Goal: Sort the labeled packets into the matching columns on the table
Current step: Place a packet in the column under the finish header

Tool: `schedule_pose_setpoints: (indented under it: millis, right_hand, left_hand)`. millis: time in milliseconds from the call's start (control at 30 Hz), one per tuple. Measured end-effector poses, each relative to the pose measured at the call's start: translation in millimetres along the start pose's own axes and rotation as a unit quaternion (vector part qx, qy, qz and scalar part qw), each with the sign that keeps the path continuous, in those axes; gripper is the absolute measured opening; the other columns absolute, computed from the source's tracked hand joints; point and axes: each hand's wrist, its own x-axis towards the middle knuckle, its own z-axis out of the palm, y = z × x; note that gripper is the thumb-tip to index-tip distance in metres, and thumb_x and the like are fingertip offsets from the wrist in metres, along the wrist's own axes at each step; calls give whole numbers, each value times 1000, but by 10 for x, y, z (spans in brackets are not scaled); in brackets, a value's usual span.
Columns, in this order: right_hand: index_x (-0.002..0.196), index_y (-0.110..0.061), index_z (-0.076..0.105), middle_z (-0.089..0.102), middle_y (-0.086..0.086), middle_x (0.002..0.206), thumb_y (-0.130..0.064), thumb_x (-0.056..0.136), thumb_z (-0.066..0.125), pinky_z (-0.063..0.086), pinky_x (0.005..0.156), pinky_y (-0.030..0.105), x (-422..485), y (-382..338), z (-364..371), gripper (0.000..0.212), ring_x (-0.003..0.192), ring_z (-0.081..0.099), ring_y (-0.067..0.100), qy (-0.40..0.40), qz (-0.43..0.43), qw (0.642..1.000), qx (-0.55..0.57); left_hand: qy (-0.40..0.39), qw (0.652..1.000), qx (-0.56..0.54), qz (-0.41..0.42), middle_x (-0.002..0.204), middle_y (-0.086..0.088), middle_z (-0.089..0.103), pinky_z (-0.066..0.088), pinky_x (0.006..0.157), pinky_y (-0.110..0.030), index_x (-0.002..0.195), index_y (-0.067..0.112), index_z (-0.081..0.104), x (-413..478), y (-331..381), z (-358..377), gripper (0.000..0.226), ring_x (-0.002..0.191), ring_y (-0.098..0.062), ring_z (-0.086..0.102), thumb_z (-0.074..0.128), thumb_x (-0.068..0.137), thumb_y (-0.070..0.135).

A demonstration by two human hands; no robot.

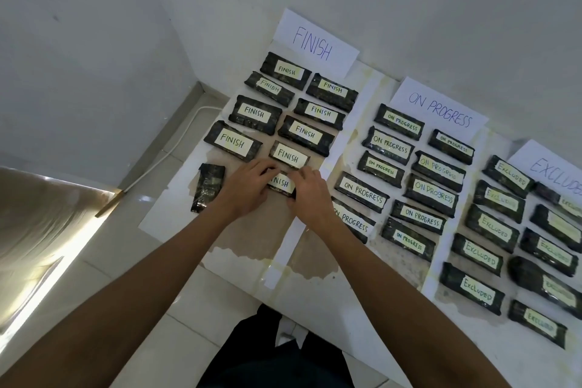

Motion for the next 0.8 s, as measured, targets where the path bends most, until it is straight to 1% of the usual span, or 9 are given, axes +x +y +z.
schedule_pose_setpoints:
  millis: [100,233,300,367,500,600,667,733,800]
  right_hand:
    - [130,-10,48,47,15,123,-14,76,65,41,85,40,-49,-18,-40,57,109,44,33,5,-5,1000,-6]
    - [129,-10,47,44,14,127,-14,80,60,43,90,42,-160,-105,-82,51,112,42,32,10,-17,1000,-1]
    - [125,-9,51,45,14,127,-13,80,58,43,88,40,-230,-165,-77,46,112,43,31,16,-20,1000,10]
    - [123,-9,52,45,14,126,-13,79,58,43,87,40,-297,-224,-59,45,110,44,31,22,-29,999,18]
    - [129,-12,50,45,12,126,-14,82,57,40,89,36,-398,-320,-44,47,110,44,29,12,-42,998,40]
    - [129,-12,51,48,11,123,-13,81,58,40,90,35,-480,-377,-64,48,105,46,27,16,-43,996,78]
    - [128,-12,52,50,10,121,-12,81,59,41,92,36,-532,-399,-89,47,105,47,27,18,-44,993,110]
    - [128,-12,52,50,9,122,-12,82,59,42,95,37,-570,-408,-114,47,109,47,26,20,-39,990,133]
    - [128,-12,52,51,8,123,-12,82,59,42,98,38,-599,-411,-125,46,114,46,25,18,-32,988,147]
  left_hand:
    - [44,996,-15,-72,125,-15,54,45,96,-49,123,7,56,-165,47,-39,53,117,-33,49,64,71,3]
    - [113,954,7,-276,117,-15,49,38,93,-47,121,13,54,-522,52,-134,53,110,-34,45,66,69,17]
    - [88,920,-4,-382,119,-18,45,36,91,-47,125,12,49,-672,6,-146,63,109,-36,41,70,68,26]
    - [45,896,-24,-441,119,-19,41,38,89,-47,132,13,42,-780,-43,-132,74,107,-36,41,72,69,35]
    - [21,887,-83,-454,117,-16,43,47,79,-44,136,15,37,-850,-96,-145,72,105,-32,43,68,74,31]
    - [76,870,-181,-453,116,-13,55,46,77,-36,126,11,48,-871,-118,-220,47,102,-28,51,59,80,13]
    - [106,829,-293,-465,114,-13,60,48,73,-32,119,8,54,-906,-103,-293,36,97,-27,58,55,83,6]
    - [113,771,-410,-474,116,-13,58,54,70,-33,117,9,53,-958,-43,-367,32,91,-26,61,53,85,4]
    - [111,731,-483,-469,115,-11,55,56,71,-34,114,13,51,-1020,27,-416,29,84,-23,63,51,87,2]
